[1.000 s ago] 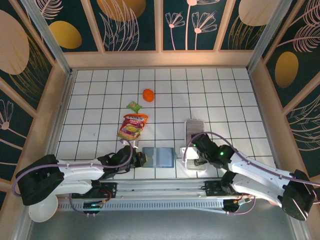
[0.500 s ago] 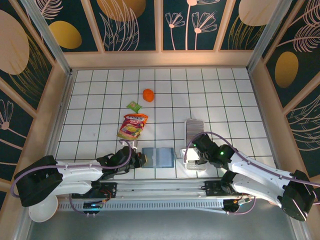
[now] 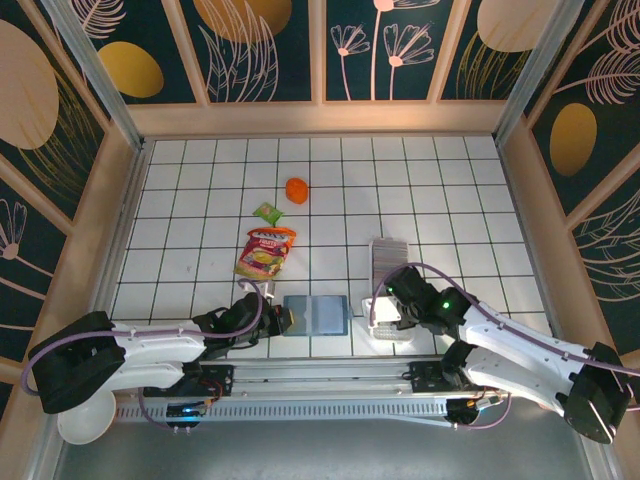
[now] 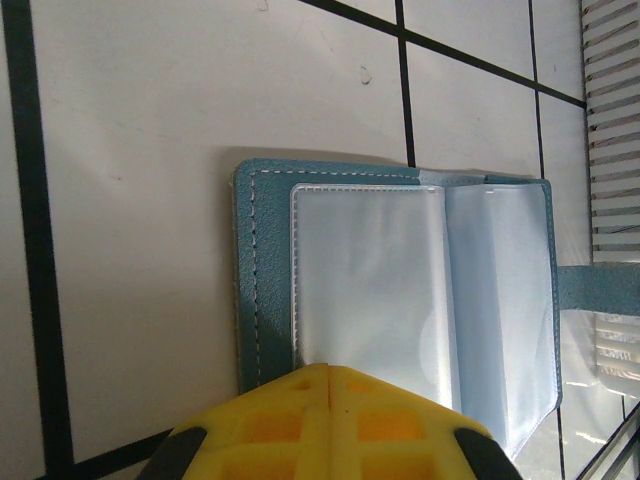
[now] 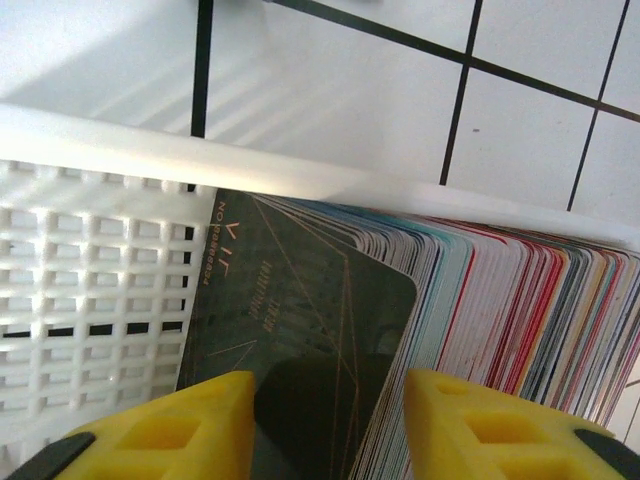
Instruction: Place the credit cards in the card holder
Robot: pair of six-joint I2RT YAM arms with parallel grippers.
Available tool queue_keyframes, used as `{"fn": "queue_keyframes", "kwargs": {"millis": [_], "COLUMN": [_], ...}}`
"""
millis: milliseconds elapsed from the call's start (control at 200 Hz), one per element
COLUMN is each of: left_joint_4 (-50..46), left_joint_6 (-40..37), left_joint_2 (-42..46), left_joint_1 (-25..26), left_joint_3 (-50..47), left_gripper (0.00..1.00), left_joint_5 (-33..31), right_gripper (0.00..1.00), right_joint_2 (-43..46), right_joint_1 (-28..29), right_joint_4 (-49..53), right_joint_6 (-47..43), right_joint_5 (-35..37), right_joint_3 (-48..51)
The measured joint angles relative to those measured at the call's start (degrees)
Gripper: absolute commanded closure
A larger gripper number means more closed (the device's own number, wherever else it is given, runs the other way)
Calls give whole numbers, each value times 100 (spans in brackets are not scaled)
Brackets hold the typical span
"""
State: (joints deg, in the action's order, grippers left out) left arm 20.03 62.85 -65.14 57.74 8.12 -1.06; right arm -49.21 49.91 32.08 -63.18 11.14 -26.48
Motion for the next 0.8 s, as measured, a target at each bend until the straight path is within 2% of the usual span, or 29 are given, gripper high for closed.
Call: {"fn": "queue_keyframes", "kwargs": {"millis": [120,190,280,801], "left_joint_4": [17,33,39,140], "left_joint_6": [2,0,2,42], "left_joint_2": [-11,-20,-28,-50], "left_joint_1": [-2,0,-2,-11], "left_joint_3": [0,0,0,-37], "left_gripper": [100,100,100,100], "left_joint_5": [2,17,24,59], "right_gripper": [67,74,77,83], "right_joint_2": [7,31,35,59], "right_joint_1": [0,0,0,-4], "right_joint_4": [63,118,142,461], "right_joint_6": [9,20,24,247], "right_joint_5": [-48,-63,-39,-57], "right_joint_3": [-7,-31,-90,-424]}}
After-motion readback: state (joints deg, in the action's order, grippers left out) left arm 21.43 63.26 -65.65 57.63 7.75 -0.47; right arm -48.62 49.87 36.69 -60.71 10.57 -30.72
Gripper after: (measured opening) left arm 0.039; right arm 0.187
